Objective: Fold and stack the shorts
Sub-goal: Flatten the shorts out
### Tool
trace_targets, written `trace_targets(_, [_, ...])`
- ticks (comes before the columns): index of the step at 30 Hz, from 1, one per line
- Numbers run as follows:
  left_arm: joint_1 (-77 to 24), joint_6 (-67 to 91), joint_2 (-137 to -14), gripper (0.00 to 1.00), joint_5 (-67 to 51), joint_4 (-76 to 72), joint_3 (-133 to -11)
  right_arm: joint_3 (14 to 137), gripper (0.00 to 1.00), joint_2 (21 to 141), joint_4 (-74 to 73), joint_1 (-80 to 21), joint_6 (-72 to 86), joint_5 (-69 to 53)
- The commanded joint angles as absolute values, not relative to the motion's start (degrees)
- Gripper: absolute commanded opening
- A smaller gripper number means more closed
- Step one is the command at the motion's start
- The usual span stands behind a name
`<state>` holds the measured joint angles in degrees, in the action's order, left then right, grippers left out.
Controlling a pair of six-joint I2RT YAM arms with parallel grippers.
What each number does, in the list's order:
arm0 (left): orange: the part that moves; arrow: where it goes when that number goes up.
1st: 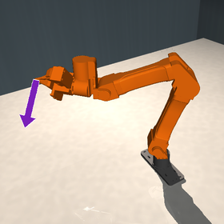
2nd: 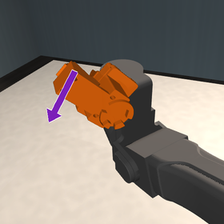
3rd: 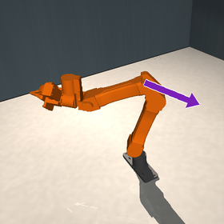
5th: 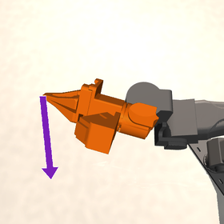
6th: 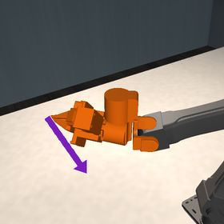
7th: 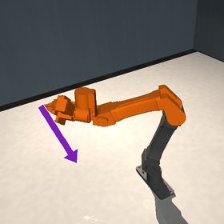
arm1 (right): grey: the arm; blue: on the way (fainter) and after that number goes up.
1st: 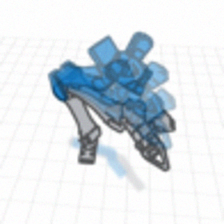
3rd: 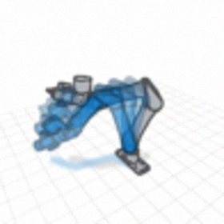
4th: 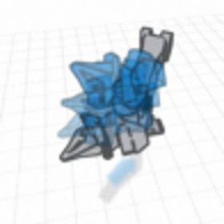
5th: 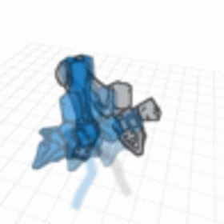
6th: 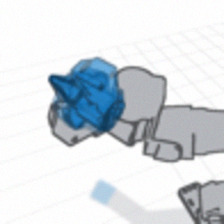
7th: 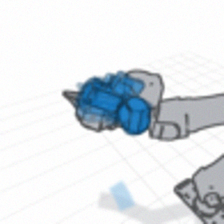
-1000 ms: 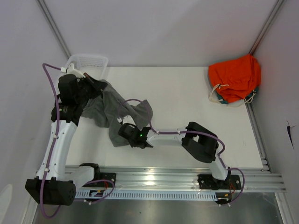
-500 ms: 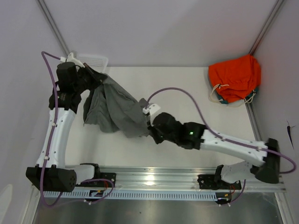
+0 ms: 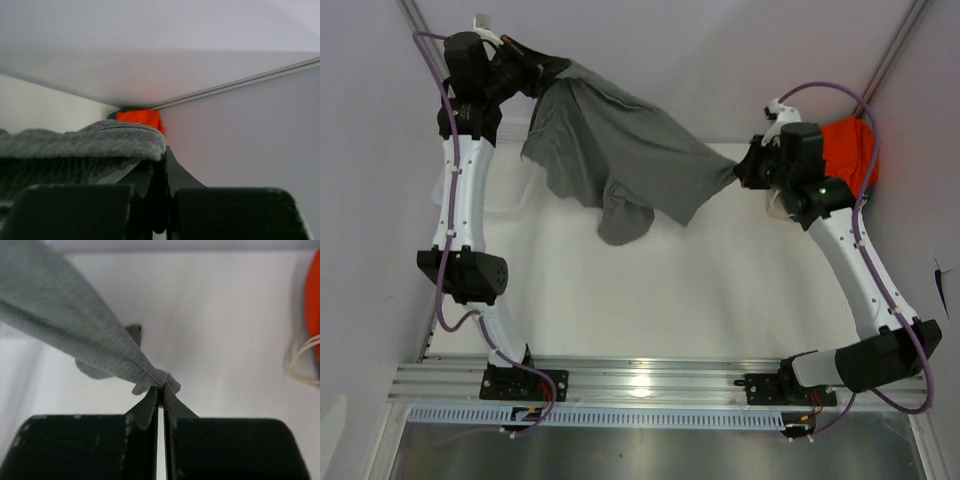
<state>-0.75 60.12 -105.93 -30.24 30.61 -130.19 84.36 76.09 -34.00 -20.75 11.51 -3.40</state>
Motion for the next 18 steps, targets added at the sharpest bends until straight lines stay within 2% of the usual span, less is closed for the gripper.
trace_targets(1, [-0.18,74.24,-108.63,0.01,-35.33,21.30,-135.46,91.56,0.00,80.66,-27.35,-12.67,11.25,-13.09])
trace_targets(7, [-0.18,81.12,-110.30,0.00,-36.03,2.58,-131.41,107.20,0.00,90.43,-26.11,-6.60,13.27,-16.35])
trace_targets(12, [-0.18,81.57,-110.30,0.00,-36.83,-4.75,-129.98,109.42,0.00,90.00,-21.71,-3.09,16.69,-15.99])
trace_targets(14, [-0.18,81.65,-110.65,0.01,-37.97,-6.14,-130.78,113.70,0.00,90.79,-22.93,-0.53,18.45,-21.84])
trace_targets(17, [-0.18,81.74,-106.54,0.01,-38.50,-13.25,-126.75,114.97,0.00,87.65,-23.30,-0.96,16.97,-24.78])
trace_targets(18, [-0.18,81.48,-104.78,0.01,-38.50,-15.79,-120.47,111.57,0.00,85.45,-21.99,-1.58,16.18,-24.79])
